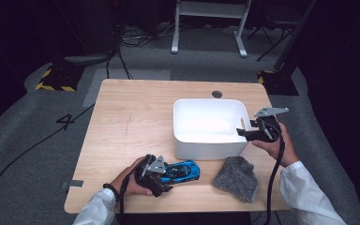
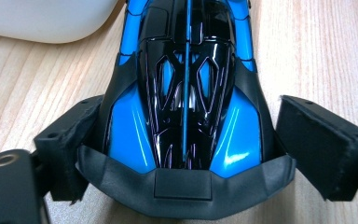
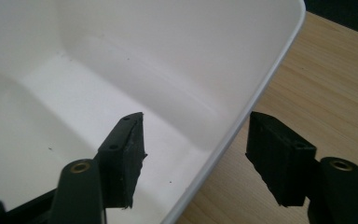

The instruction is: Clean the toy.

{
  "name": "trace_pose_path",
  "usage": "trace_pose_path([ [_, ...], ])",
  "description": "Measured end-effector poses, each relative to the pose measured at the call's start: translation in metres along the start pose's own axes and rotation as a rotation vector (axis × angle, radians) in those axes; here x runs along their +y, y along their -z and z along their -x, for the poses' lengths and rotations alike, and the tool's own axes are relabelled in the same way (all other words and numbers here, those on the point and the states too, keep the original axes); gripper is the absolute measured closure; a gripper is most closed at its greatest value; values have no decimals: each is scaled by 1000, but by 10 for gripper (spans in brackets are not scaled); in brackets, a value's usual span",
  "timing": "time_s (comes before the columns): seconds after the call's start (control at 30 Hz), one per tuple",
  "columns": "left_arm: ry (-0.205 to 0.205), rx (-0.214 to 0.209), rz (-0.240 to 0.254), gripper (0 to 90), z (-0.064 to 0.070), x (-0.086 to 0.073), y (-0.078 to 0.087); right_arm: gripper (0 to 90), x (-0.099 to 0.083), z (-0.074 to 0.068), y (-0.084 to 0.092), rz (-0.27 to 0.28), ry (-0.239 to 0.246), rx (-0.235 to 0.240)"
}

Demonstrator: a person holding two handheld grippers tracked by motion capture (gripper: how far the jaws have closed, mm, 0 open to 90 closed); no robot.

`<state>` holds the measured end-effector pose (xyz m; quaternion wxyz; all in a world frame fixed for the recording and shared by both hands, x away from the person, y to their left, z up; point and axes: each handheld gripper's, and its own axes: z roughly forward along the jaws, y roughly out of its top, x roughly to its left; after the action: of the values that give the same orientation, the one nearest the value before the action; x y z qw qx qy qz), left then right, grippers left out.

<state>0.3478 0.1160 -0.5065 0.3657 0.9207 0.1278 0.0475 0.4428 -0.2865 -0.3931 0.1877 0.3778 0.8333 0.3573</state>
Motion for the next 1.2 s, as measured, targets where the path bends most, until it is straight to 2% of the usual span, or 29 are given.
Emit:
trace_pose_path([
  [0.1, 28, 21, 21, 209, -2, -1, 2, 343, 1, -2, 1, 9, 3, 1],
  [0.13, 26, 21, 21, 225, -2, -1, 2, 336, 1, -2, 1, 11, 4, 3],
  [0.23, 28, 23, 20, 226, -1, -1, 2, 314, 2, -3, 4, 26, 4, -7],
  [0.37, 27, 24, 13, 230, -1, -2, 3, 284, 2, -1, 12, 82, -4, 4],
  [0.53, 29, 27, 8, 232, 0, -2, 4, 266, -2, -1, 30, 164, 34, 26],
  [0.67, 30, 27, 9, 232, 0, -2, 4, 265, -8, -1, 43, 200, 44, 29],
  [0.8, 32, 31, 12, 231, 1, -2, 4, 263, -16, -1, 51, 206, 64, 16],
  [1.0, 41, 37, 13, 230, 2, -2, 3, 259, -32, -2, 64, 245, 56, 28],
  [1.1, 44, 38, 11, 230, 2, -2, 4, 258, -42, -5, 66, 241, 76, 17],
  [1.2, 45, 39, 11, 230, 2, -2, 4, 258, -56, -6, 64, 227, 74, 19],
])
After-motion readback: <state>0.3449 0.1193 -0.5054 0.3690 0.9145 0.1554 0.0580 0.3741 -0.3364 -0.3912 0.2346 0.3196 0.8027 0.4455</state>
